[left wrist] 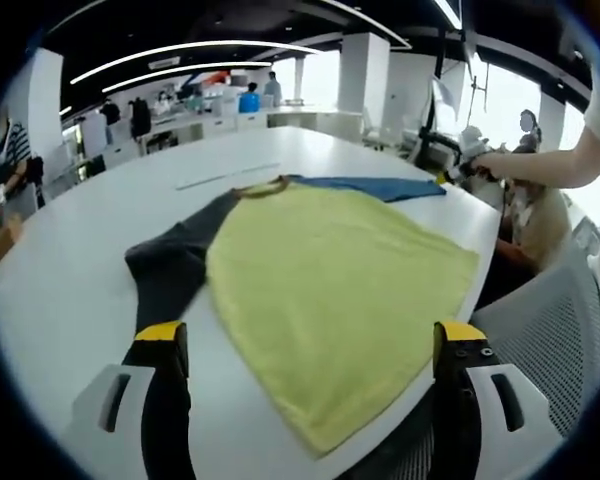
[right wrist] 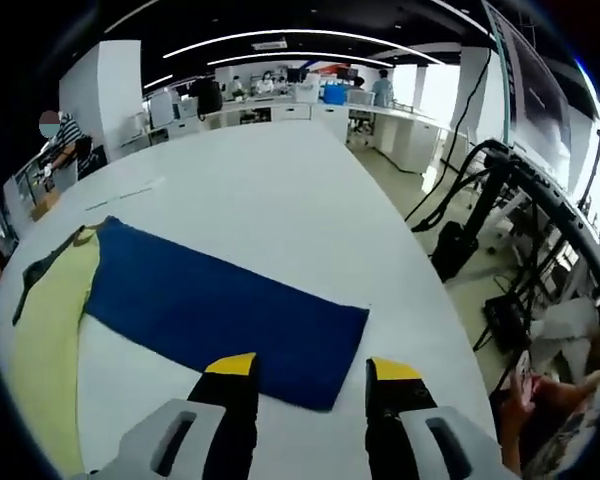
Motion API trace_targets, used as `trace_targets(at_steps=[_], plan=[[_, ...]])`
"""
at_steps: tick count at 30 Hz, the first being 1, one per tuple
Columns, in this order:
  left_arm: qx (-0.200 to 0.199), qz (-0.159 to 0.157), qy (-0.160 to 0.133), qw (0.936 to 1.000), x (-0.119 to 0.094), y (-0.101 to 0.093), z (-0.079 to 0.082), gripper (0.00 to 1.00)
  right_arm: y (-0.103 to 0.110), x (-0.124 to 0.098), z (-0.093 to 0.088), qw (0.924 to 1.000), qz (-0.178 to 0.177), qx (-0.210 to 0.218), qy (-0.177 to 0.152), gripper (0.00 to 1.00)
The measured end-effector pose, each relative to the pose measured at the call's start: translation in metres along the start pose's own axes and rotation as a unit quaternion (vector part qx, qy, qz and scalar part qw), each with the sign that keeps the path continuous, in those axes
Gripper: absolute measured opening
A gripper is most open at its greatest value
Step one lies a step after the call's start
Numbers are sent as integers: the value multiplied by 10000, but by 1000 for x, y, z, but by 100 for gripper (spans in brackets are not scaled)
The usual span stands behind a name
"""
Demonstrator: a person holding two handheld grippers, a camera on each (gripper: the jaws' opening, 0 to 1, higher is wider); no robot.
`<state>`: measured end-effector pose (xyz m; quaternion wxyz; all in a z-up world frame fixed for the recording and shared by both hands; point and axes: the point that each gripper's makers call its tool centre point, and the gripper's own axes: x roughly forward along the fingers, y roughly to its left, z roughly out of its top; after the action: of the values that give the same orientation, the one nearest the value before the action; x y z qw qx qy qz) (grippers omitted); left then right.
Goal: Fold the garment on the visible template until the final outline fits inside the template.
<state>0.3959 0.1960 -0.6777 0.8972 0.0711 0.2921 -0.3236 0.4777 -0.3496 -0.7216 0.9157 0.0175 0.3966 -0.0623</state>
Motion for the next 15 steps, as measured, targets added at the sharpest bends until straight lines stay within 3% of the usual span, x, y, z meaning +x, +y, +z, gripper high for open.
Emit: trace_targets(at_steps=[15], plan=[[-13,71,0,10000,-4,1,-2,97,-5,1,-15,9992,-292,281,49,21]])
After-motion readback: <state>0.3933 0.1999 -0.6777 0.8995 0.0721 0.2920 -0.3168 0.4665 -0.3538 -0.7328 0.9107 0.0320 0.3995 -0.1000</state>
